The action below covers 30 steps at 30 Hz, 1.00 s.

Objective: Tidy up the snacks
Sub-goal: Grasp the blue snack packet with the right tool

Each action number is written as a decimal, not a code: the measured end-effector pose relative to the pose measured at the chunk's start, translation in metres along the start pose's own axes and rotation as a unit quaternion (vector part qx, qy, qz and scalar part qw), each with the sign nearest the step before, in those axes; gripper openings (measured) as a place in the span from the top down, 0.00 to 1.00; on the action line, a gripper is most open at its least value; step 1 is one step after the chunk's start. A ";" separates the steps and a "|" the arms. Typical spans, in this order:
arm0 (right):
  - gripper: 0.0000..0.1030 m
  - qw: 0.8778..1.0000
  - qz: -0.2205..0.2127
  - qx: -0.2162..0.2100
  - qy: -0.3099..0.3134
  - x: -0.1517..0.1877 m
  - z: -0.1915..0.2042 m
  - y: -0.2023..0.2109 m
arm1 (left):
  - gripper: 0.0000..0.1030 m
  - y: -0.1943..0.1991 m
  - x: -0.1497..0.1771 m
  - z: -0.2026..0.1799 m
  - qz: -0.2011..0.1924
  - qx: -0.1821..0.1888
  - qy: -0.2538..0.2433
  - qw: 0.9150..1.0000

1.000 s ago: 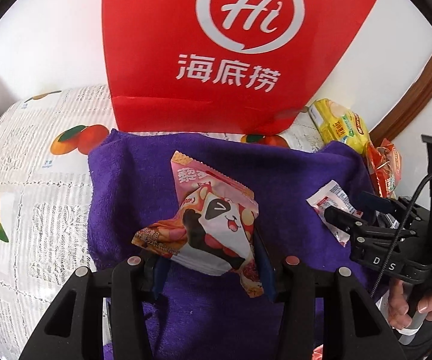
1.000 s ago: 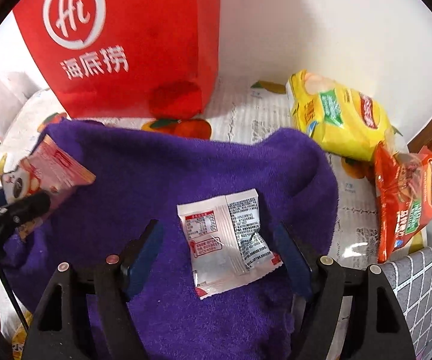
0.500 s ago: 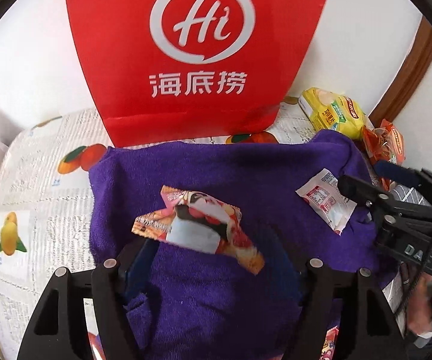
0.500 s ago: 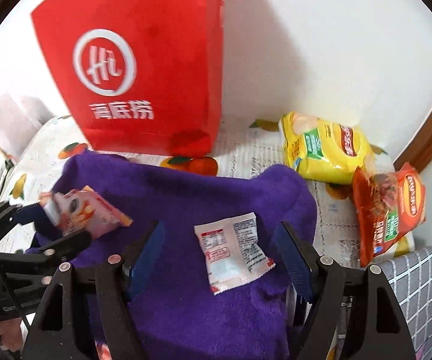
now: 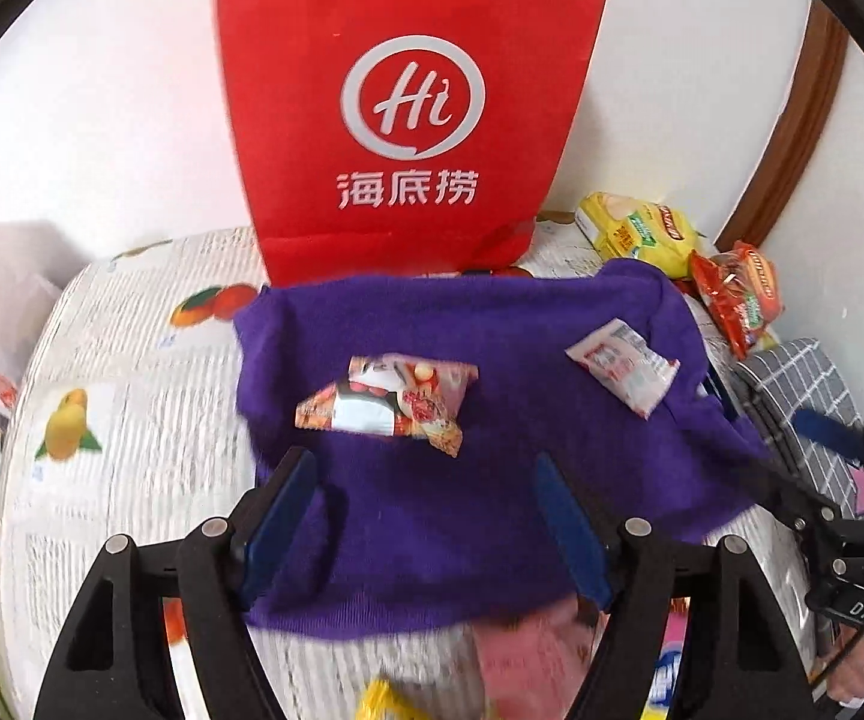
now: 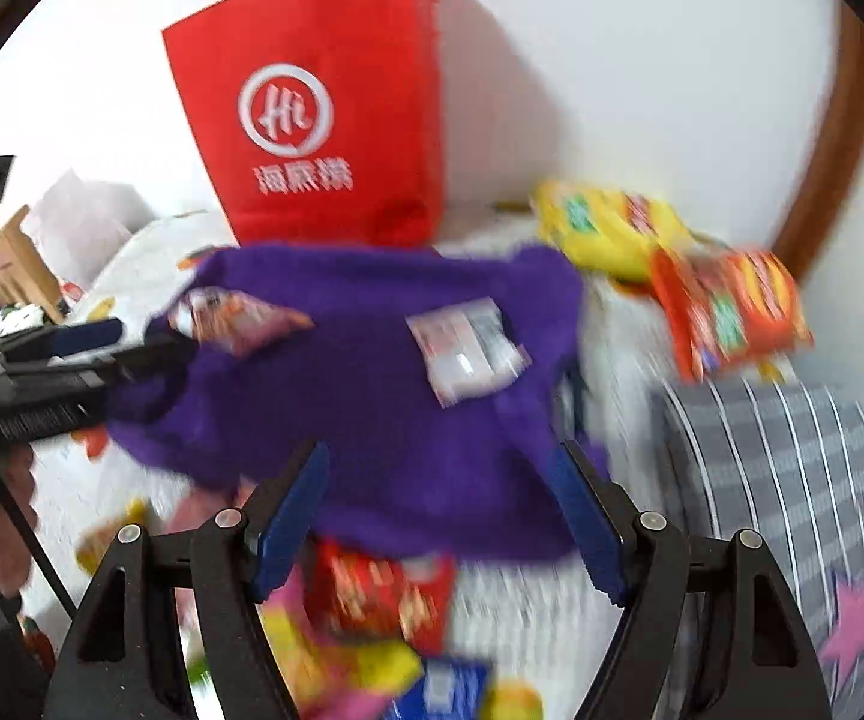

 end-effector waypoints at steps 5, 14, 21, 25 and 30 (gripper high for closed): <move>0.26 0.998 0.027 0.022 -0.043 0.057 -0.023 0.005 | 0.28 0.011 0.031 0.003 -0.009 0.025 0.009 1.000; 0.27 0.994 0.060 0.014 -0.087 0.125 -0.023 -0.005 | 0.28 0.028 0.055 0.007 -0.022 0.046 0.008 0.999; 0.24 0.995 0.030 0.052 -0.078 0.126 0.004 -0.016 | 0.27 0.041 0.054 0.002 -0.041 0.064 0.004 0.997; 0.37 0.996 0.021 0.065 -0.060 0.125 0.011 -0.016 | 0.27 0.043 0.056 0.003 -0.041 0.065 0.007 0.997; 0.55 0.993 0.018 0.075 -0.089 0.125 0.002 -0.015 | 0.27 0.042 0.062 0.005 -0.037 0.071 0.006 0.997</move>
Point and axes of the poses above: each gripper's, at about its wrist camera, not at the fingertips, and y roughly against the way its jaws point, z to its left, x to its underside, the point moved 2 cm from there along -y, roughly the way its jaws point, and after that the axes turned 14 degrees about x, right-handed, at the moved point
